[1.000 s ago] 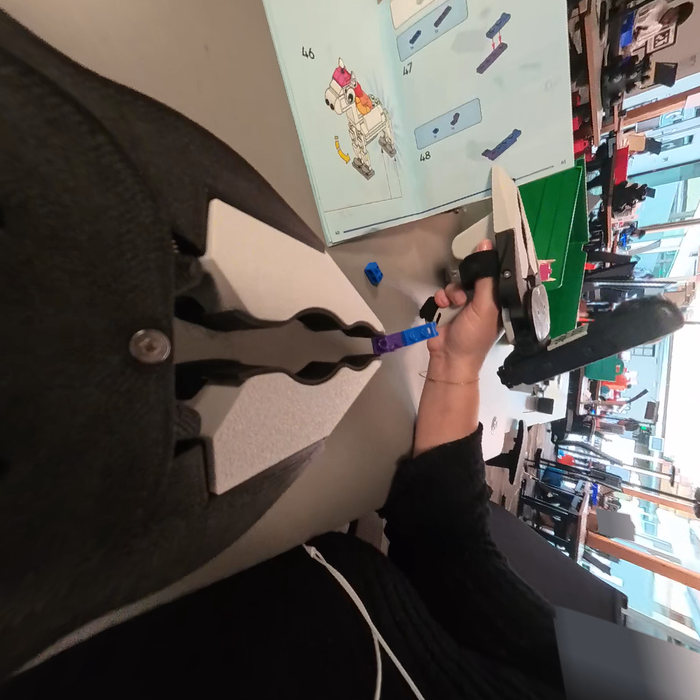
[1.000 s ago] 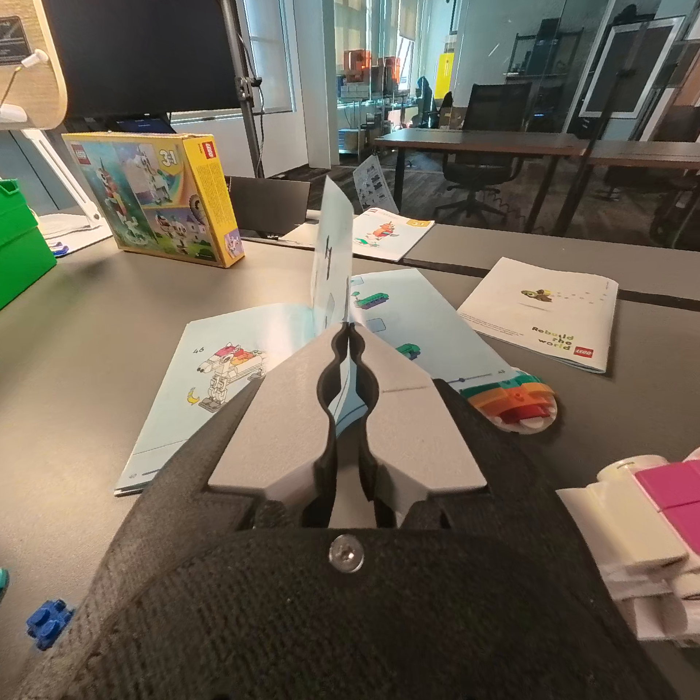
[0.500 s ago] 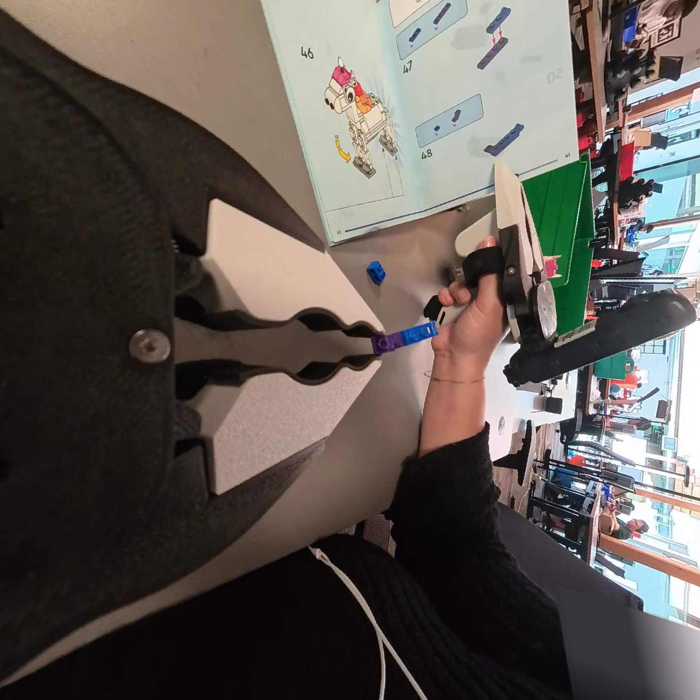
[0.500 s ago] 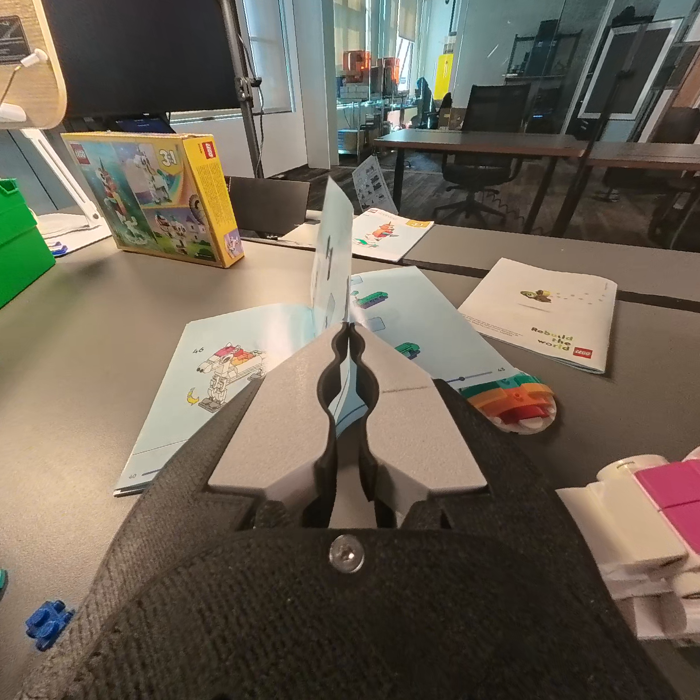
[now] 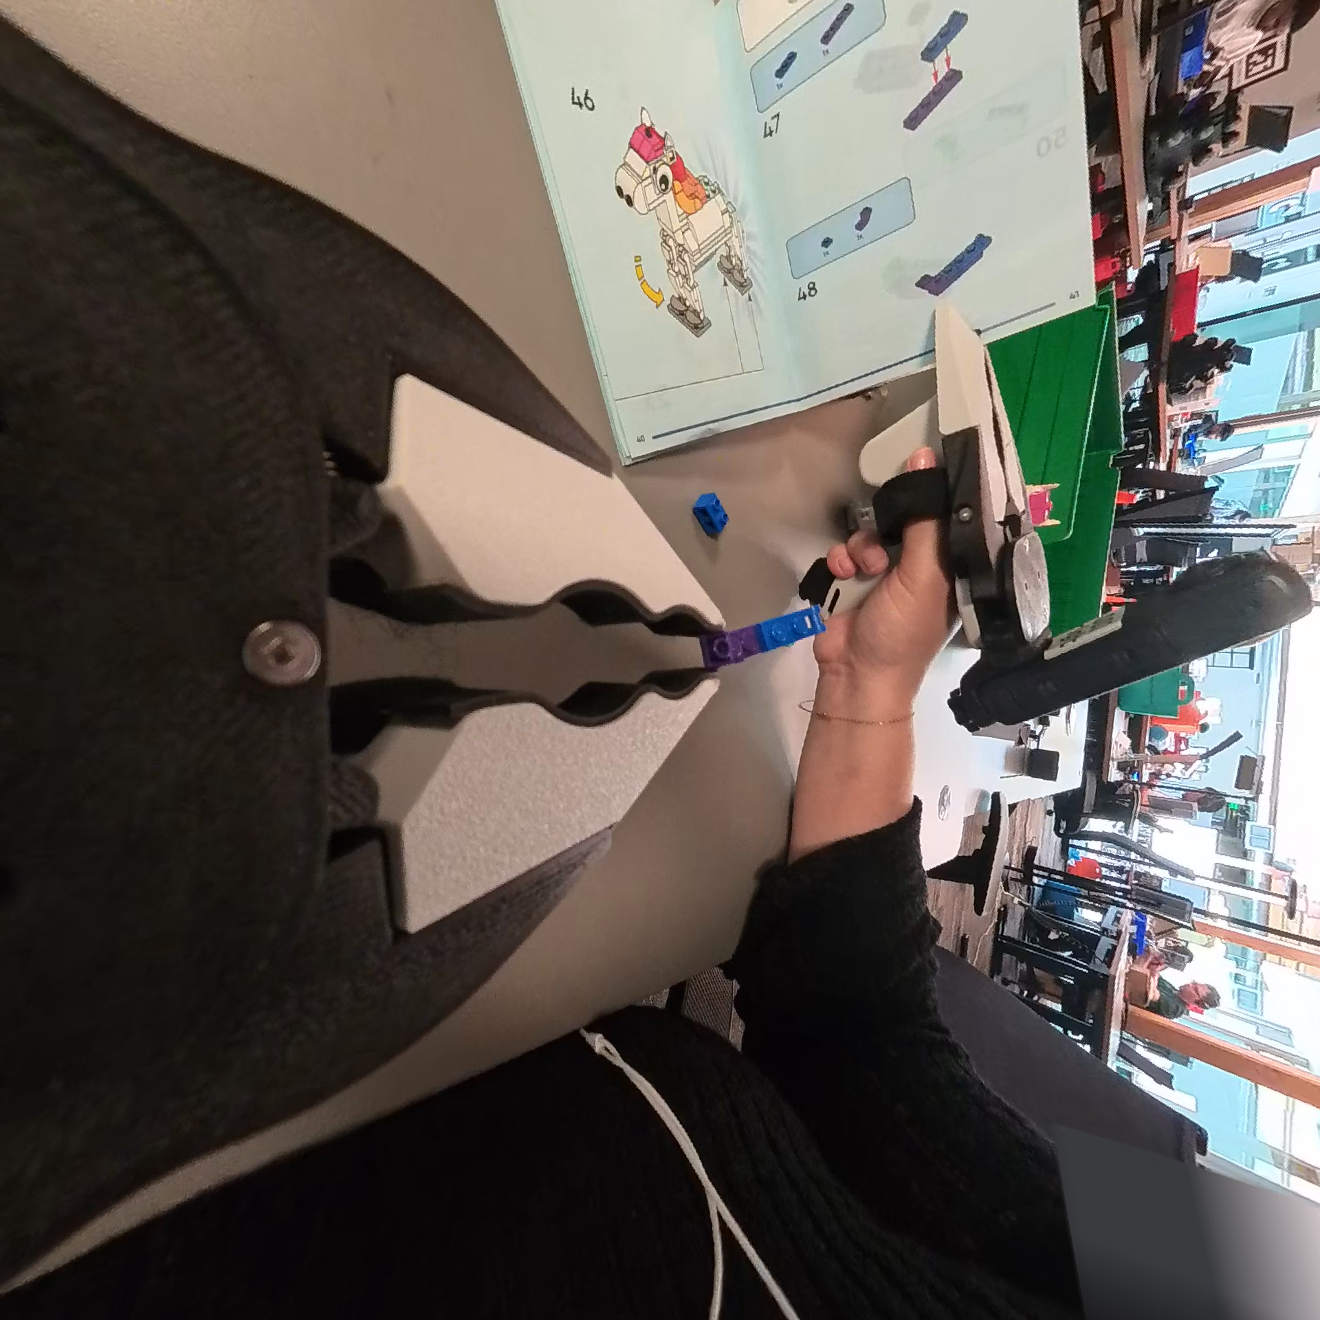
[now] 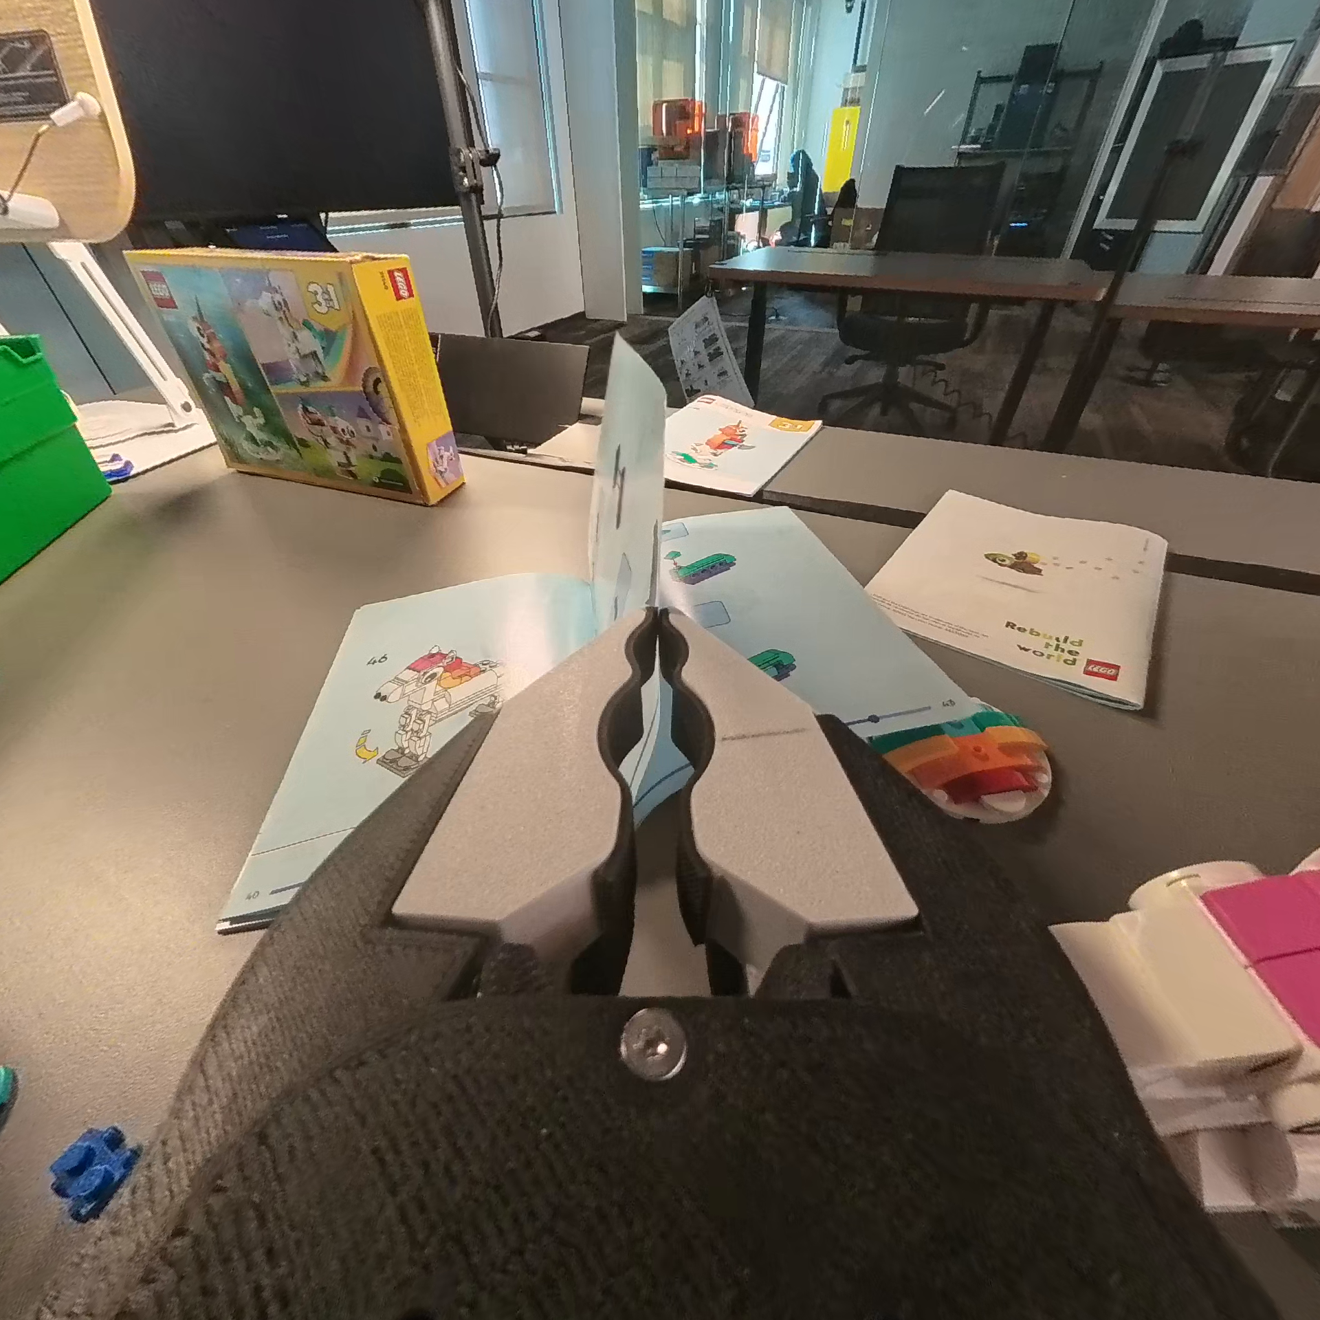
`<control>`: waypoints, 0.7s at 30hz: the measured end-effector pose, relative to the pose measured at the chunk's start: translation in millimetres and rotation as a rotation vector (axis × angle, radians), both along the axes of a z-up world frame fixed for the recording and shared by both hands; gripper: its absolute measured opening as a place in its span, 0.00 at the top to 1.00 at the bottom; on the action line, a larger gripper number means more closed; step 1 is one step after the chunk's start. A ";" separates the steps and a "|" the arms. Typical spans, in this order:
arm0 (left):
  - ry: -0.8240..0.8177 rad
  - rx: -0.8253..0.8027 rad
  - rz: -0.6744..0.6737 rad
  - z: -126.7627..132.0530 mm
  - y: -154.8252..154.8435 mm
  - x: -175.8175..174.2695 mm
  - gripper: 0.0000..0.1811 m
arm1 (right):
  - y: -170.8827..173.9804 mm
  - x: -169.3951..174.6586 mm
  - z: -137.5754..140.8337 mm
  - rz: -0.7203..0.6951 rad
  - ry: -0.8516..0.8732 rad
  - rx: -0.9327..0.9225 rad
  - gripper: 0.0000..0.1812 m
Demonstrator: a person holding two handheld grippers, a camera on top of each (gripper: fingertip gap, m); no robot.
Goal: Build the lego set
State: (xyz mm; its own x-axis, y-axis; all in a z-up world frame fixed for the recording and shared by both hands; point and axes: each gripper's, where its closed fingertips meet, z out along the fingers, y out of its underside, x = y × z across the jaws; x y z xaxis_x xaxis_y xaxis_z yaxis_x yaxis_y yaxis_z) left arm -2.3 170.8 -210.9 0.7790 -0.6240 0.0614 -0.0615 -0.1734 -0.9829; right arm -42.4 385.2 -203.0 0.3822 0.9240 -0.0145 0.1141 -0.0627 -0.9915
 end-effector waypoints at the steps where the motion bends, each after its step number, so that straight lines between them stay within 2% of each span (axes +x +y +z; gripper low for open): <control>1: 0.000 0.000 0.000 0.2 0.1 0.1 0.96 | 0.2 0.1 0.0 0.000 0.000 -0.001 1.00; 21: 0.013 0.002 0.001 0.2 1.8 2.4 0.96 | -7.6 -2.9 1.5 0.035 -0.005 0.043 1.00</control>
State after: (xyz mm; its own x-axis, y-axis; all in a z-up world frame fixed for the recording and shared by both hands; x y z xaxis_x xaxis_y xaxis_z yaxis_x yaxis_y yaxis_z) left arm 0.1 172.5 -210.7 0.7805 -0.6232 0.0502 -0.0740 -0.1718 -0.9824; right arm -45.3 377.6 -201.4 0.3494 0.9366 0.0270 0.1205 -0.0163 -0.9926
